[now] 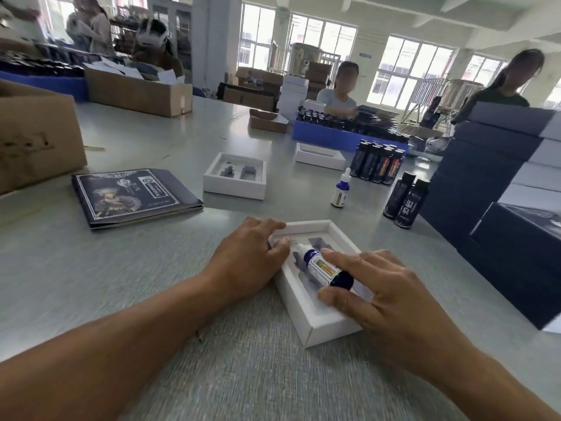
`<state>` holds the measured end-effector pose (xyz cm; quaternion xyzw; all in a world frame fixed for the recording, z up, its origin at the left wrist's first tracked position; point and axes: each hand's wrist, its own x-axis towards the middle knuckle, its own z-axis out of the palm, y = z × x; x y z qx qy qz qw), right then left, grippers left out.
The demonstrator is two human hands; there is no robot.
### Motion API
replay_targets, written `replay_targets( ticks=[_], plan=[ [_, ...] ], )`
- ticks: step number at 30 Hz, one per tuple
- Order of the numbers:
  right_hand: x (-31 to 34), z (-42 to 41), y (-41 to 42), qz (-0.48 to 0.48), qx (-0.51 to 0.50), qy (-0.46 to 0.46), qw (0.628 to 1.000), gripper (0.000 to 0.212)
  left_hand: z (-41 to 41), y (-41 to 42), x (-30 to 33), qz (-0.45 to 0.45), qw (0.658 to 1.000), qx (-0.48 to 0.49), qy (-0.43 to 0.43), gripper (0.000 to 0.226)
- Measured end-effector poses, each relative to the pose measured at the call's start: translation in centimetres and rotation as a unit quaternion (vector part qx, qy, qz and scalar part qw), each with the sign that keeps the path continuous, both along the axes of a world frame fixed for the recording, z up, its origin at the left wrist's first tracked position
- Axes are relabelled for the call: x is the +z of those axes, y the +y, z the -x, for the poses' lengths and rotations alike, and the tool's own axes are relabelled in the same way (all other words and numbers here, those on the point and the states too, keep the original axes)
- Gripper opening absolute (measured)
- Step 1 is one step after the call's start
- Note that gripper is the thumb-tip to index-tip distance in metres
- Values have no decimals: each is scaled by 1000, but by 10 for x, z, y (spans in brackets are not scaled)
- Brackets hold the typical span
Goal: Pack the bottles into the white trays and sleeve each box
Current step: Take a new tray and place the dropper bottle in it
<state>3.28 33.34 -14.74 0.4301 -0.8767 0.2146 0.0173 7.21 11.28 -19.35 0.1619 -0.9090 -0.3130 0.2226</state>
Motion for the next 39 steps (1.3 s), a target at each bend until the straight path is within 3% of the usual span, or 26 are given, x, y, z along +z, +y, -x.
replay_targets(
  ticks=[11, 20, 25, 31, 36, 39],
  plan=[
    [-2, 8, 0, -35, 27, -6, 999, 68, -2, 1, 3, 14, 1000, -12, -8, 43],
    [-7, 8, 0, -8, 35, -13, 999, 67, -2, 0, 3, 16, 1000, -14, -8, 44],
    [-7, 4, -2, 50, 2, -16, 999, 55, -2, 0, 2, 17, 1000, -13, -11, 44],
    [-2, 1, 0, 39, 9, -37, 999, 66, -1, 0, 2, 16, 1000, -12, -11, 44],
    [1, 2, 10, 48, 25, -36, 998, 59, -2, 0, 2, 17, 1000, -15, -8, 44],
    [1, 0, 11, 14, 46, -11, 999, 72, -1, 0, 2, 18, 1000, -13, -9, 44]
  ],
)
